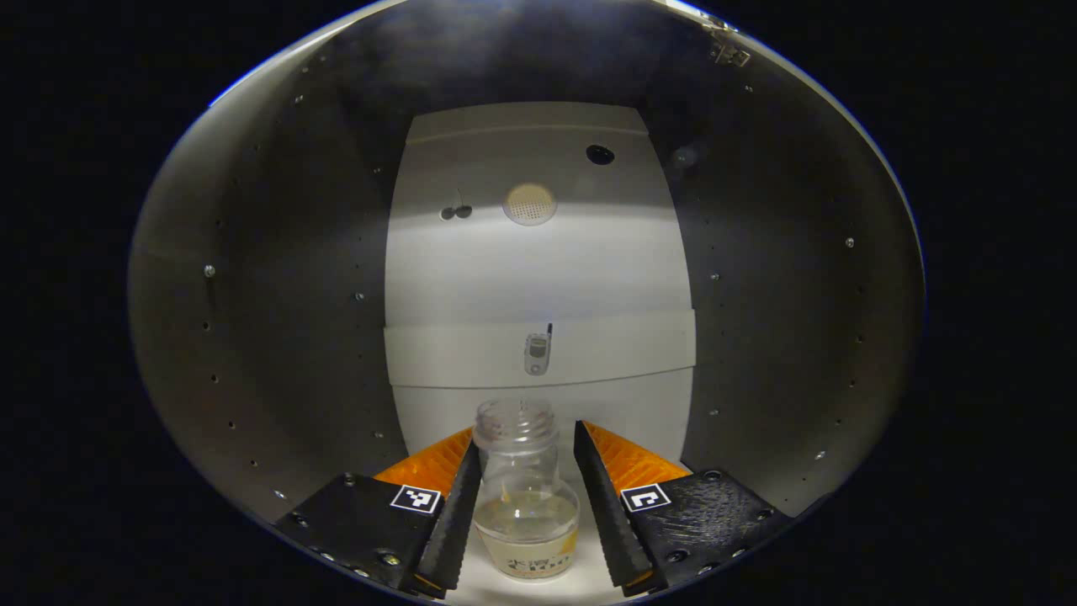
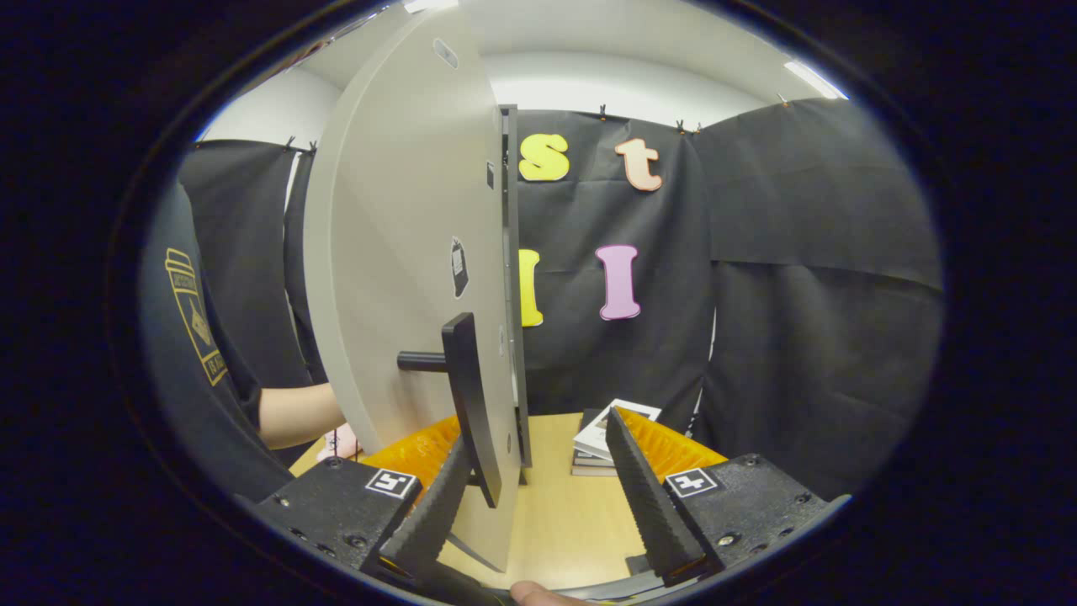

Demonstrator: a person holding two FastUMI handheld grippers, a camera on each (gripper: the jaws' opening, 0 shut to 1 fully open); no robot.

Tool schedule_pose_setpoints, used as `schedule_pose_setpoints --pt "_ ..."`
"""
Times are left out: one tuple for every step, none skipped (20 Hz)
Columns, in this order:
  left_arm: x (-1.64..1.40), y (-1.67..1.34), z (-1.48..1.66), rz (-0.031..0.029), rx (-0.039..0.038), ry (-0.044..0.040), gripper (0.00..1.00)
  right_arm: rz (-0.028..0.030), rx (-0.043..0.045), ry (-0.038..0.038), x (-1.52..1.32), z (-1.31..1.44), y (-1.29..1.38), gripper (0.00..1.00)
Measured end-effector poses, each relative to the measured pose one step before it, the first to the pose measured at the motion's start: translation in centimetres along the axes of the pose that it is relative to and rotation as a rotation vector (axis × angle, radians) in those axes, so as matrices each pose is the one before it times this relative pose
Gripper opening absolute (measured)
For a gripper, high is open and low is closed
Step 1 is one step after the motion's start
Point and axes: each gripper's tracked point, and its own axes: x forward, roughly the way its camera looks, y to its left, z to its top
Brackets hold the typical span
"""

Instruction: Open the cabinet door with the right hand, grasp the bottle in the cabinet with the left hand and place it on the coaster, then close the cabinet door with the right hand.

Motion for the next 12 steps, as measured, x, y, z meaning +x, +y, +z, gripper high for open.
schedule_pose_setpoints --pt "-0.74 0.963 -0.031 0.02382 0.00434 0.01059 0.49 0.00541 0.00141 -0.00239 0.075 0.1 -0.067 0.93" --pt "0.156 0.137 -0.207 -0.00603 -0.01687 -0.0004 0.35 0.00307 -0.00227 0.00072 0.062 0.083 0.03 0.93" --pt "-0.088 -0.015 0.277 -0.00069 -0.01452 -0.00564 0.47 0.00393 -0.00369 -0.00113 -0.003 -0.132 -0.051 0.93" --pt "-0.017 0.003 0.232 0.00299 -0.00026 -0.0058 0.47 0.0052 -0.00407 -0.00008 0.055 -0.042 -0.024 0.93" --pt "-0.235 0.198 0.142 -0.00388 -0.00184 -0.00481 0.46 0.005 -0.00177 -0.00211 0.217 -0.093 -0.102 0.93" --pt "-0.227 0.079 0.244 -0.00138 -0.00161 -0.00338 0.46 0.00703 0.00049 -0.00132 0.181 -0.016 -0.068 0.93" --pt "-0.349 0.28 0.078 0.00699 0.00502 0.00519 0.46 0.00618 0.00155 -0.00292 0.109 0.004 0.017 0.93" --pt "-0.198 0.121 0.104 0.00661 0.00265 0.00032 0.41 0.00558 0.00312 -0.0045 0.014 0.043 -0.006 0.93" --pt "-0.315 -0.089 0.144 -0.00294 -0.00032 0.00226 0.41 0.00507 0.00533 -0.0061 0.034 0.023 0.017 0.93" --pt "-0.366 -0.024 0.208 -0.00344 -0.0039 0.00252 0.41 0.0062 0.0081 -0.00184 0.06 0.016 -0.005 0.93" --pt "-0.45 0.341 0.24 -0.00079 -0.00397 -0.00003 0.41 0.00578 0.00538 -0.00276 -0.061 -0.199 0.086 0.93" --pt "-0.423 0.07 0.359 -0.01792 -0.01396 -0.01047 0.41 0.00543 0.00063 -0.00552 -0.01 0.048 -0.078 0.93"
